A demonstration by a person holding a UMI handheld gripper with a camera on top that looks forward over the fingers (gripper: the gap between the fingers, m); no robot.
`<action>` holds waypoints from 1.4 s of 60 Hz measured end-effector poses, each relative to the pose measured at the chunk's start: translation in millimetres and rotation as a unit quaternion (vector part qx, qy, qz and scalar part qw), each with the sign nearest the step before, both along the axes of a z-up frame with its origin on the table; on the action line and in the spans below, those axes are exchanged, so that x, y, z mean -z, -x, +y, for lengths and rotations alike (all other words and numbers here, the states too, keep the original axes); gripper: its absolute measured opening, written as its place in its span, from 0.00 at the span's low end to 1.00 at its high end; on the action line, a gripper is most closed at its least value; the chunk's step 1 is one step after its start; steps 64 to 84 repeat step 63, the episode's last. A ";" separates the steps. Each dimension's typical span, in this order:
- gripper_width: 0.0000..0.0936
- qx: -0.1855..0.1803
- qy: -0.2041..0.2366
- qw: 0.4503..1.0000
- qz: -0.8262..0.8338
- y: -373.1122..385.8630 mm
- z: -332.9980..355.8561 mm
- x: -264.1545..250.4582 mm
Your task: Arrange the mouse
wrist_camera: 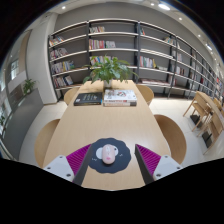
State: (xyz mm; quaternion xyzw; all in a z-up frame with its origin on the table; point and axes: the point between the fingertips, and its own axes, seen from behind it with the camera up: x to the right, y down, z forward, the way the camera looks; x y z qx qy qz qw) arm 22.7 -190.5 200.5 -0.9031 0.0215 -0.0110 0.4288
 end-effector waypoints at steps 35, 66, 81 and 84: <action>0.92 -0.027 -0.006 0.999 0.018 13.1 -132.2 -14.9; 0.92 -0.027 -0.031 0.999 0.014 9.4 -145.6 -32.9; 0.92 -0.027 -0.031 0.999 0.014 9.4 -145.6 -32.9; 0.92 -0.027 -0.031 0.999 0.014 9.4 -145.6 -32.9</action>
